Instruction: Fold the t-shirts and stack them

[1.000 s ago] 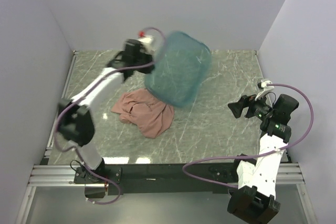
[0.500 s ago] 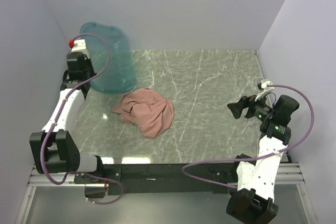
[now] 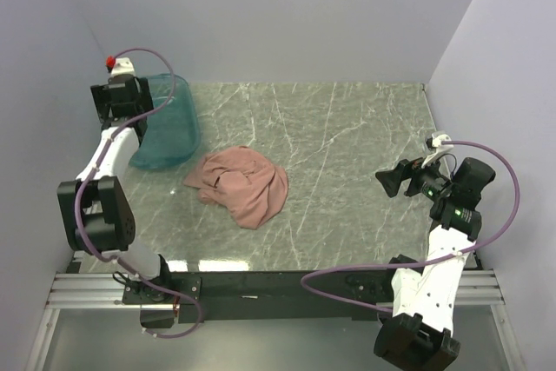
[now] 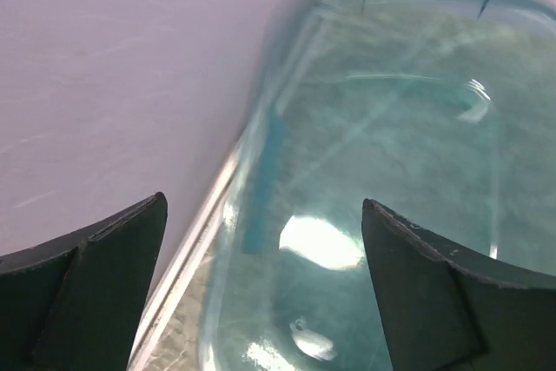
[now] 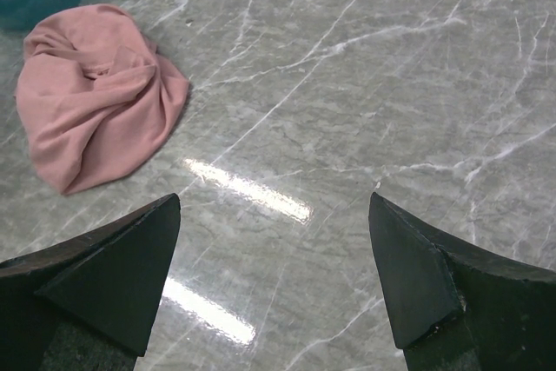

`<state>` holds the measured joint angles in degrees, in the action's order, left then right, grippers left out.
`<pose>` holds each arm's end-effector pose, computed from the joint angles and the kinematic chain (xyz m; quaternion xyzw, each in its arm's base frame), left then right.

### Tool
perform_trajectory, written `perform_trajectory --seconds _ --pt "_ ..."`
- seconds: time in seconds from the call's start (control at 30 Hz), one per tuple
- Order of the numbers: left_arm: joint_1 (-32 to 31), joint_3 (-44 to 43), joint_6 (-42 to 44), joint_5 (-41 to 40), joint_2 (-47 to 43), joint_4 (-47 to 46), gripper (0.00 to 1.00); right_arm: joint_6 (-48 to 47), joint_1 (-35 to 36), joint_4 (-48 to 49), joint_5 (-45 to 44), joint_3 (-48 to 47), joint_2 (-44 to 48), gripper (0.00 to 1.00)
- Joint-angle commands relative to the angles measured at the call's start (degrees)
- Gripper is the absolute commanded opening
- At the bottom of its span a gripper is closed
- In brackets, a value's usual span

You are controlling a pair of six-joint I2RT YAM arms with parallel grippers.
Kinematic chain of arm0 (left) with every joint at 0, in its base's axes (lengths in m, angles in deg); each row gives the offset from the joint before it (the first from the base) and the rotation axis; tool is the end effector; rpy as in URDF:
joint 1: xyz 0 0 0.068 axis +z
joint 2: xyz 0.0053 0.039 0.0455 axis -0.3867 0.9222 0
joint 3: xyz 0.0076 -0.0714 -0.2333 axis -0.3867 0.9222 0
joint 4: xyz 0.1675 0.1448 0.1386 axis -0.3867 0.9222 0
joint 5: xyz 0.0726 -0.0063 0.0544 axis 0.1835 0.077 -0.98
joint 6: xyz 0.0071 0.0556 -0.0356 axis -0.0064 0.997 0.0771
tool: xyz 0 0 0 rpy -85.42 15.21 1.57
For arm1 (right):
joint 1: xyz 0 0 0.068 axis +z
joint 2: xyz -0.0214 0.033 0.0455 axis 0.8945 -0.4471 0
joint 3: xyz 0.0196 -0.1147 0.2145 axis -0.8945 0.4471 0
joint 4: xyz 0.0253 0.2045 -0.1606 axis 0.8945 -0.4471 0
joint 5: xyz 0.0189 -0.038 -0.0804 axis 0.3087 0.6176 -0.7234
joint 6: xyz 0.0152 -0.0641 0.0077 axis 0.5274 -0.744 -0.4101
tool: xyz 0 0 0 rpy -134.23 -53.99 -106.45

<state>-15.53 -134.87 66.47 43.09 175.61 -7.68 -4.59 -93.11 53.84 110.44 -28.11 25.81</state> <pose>0.3803 0.0699 0.2704 -0.1519 0.8030 0.2180 0.5335 0.1751 -0.0491 0.2791 -0.1420 0.7814 0.2101 0.5702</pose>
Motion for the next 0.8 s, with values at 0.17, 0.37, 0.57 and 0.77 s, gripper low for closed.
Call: perform_trajectory --seconds 0.17,0.37,0.57,0.77 --pt "0.25 -10.73 -12.69 14.38 -7.67 9.65 0.97 -1.49 -0.39 0.14 3.84 -0.01 0.22 0.97" --pt "-1.06 8.11 -20.34 50.11 -23.13 5.36 0.89 -9.48 3.47 -7.23 10.52 -0.53 -3.03 0.98" --pt "-10.9 23.88 -15.44 51.29 -37.63 9.04 0.89 -18.63 29.59 -14.18 0.18 -7.12 -13.57 0.96" --pt "-17.41 34.36 -13.41 44.27 -47.14 6.84 0.89 -19.16 50.39 -13.75 -14.23 -18.54 -28.68 0.91"
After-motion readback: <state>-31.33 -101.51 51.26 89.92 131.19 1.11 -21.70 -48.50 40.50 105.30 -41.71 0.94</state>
